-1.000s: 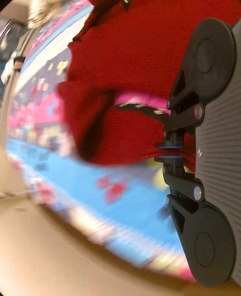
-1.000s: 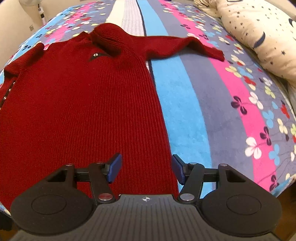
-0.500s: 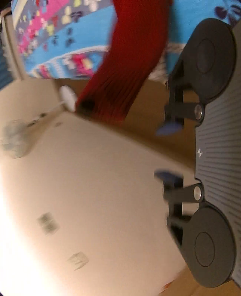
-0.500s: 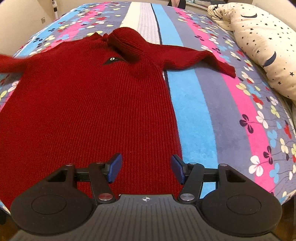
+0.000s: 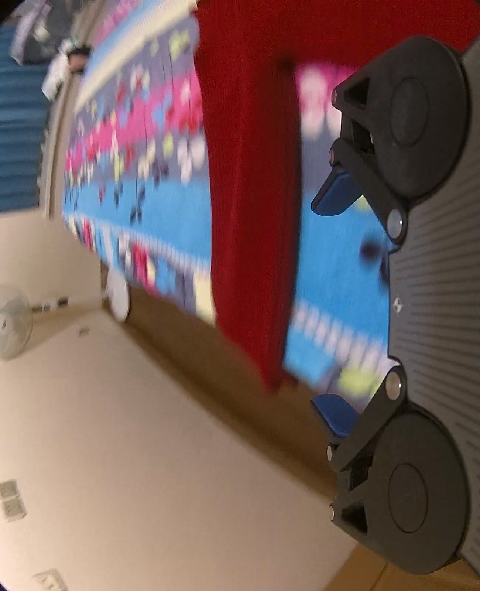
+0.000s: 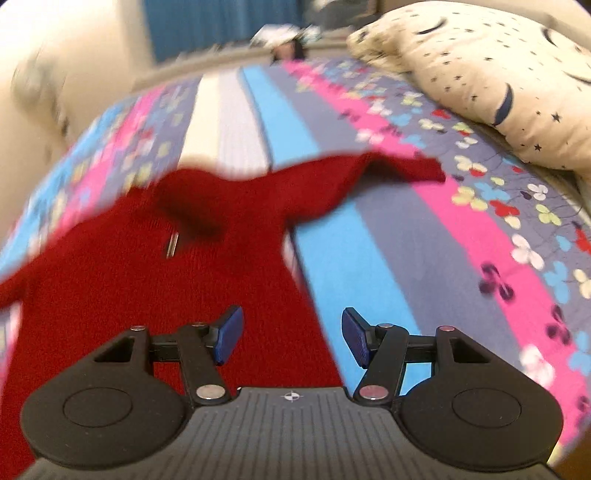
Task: Fold small clothes
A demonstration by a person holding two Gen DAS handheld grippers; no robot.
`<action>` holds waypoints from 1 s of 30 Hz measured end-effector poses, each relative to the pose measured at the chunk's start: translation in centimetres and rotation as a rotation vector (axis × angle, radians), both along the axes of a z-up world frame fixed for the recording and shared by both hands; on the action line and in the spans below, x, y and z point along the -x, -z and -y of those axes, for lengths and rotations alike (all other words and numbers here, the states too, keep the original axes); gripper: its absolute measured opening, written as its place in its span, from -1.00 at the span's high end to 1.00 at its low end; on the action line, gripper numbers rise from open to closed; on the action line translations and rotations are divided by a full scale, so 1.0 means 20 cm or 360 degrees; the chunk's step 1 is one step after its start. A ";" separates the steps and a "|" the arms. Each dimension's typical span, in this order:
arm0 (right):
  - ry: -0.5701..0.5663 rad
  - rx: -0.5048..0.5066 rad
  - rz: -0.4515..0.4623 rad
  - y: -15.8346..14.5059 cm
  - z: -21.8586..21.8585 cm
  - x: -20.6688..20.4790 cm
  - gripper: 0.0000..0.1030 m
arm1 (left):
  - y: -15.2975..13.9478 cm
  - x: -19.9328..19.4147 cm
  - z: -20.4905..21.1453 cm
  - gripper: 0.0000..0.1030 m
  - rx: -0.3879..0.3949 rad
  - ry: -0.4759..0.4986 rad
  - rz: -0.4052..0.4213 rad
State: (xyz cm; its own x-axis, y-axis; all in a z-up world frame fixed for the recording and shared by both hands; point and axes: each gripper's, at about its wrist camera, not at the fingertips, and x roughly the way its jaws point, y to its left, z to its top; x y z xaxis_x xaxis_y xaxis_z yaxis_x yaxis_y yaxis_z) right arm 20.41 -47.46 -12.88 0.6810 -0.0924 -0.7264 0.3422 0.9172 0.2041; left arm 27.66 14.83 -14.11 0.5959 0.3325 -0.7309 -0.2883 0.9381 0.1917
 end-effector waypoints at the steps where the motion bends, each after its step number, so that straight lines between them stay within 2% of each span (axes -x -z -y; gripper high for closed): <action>1: 0.0096 -0.0067 0.0054 0.00 0.09 -0.10 -0.31 | -0.01 0.01 0.05 -0.99 0.0048 0.0013 0.0002; 4: 0.0356 -0.0282 0.0113 0.10 0.37 -0.40 -0.40 | 0.00 0.02 0.22 -0.99 0.0143 0.0038 -0.0005; 7: 0.0508 -0.0447 0.0037 0.29 0.56 -0.67 -0.43 | 0.02 0.01 0.34 -0.99 0.0187 0.0041 -0.0025; 10: 0.0582 -0.0436 -0.0056 0.46 0.63 -0.89 -0.43 | 0.02 0.04 0.42 -0.99 0.0195 0.0042 -0.0055; 13: 0.0585 -0.0379 -0.0058 0.56 0.65 -1.03 -0.39 | 0.04 0.05 0.49 -0.99 0.0154 0.0049 -0.0108; 14: 0.0575 -0.0350 -0.0046 0.58 0.65 -1.06 -0.25 | 0.05 0.05 0.50 -0.99 0.0143 0.0058 -0.0120; 15: 0.0540 -0.0301 -0.0025 0.59 0.65 -1.09 0.56 | 0.06 0.03 0.51 -0.99 0.0128 0.0063 -0.0134; 16: 0.0525 -0.0228 -0.0044 0.59 0.66 -1.12 0.80 | 0.08 0.00 0.52 -0.99 0.0107 0.0065 -0.0148; 18: 0.0568 -0.0072 0.0037 0.53 0.71 -1.09 0.81 | 0.09 -0.05 0.54 -0.99 0.0081 0.0057 -0.0162; 19: 0.0670 0.0025 0.0109 0.49 0.76 -1.02 0.81 | 0.10 -0.07 0.55 -0.99 0.0082 0.0053 -0.0154; 21: 0.0972 0.0267 0.0140 0.44 0.87 -0.86 0.81 | 0.11 -0.10 0.57 -0.99 0.0103 0.0044 -0.0132; 22: 0.1072 0.0277 0.0127 0.46 0.92 -0.79 0.80 | 0.12 -0.11 0.58 -0.99 0.0115 0.0045 -0.0134; 23: 0.1085 0.0197 0.0081 0.52 0.98 -0.73 0.80 | 0.14 -0.12 0.59 -0.99 0.0131 0.0046 -0.0145; 24: 0.1044 0.0154 0.0019 0.59 1.01 -0.70 0.80 | 0.16 -0.13 0.61 -0.99 0.0143 0.0048 -0.0164; 27: 0.0923 0.0056 -0.0068 0.73 1.02 -0.64 0.54 | 0.18 -0.14 0.64 -0.99 0.0167 0.0052 -0.0193; 30: 0.0939 -0.0023 -0.0008 0.66 1.00 -0.49 -0.36 | 0.15 -0.12 0.63 -0.99 0.0195 0.0041 -0.0170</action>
State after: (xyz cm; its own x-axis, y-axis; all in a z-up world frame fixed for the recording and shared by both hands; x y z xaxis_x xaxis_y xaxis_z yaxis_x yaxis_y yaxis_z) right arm 30.15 -67.47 -26.17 0.5140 -0.4445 -0.7336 0.7949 0.5684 0.2125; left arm 30.15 2.22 -17.15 0.5198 0.2228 -0.8247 -0.2481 0.9632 0.1039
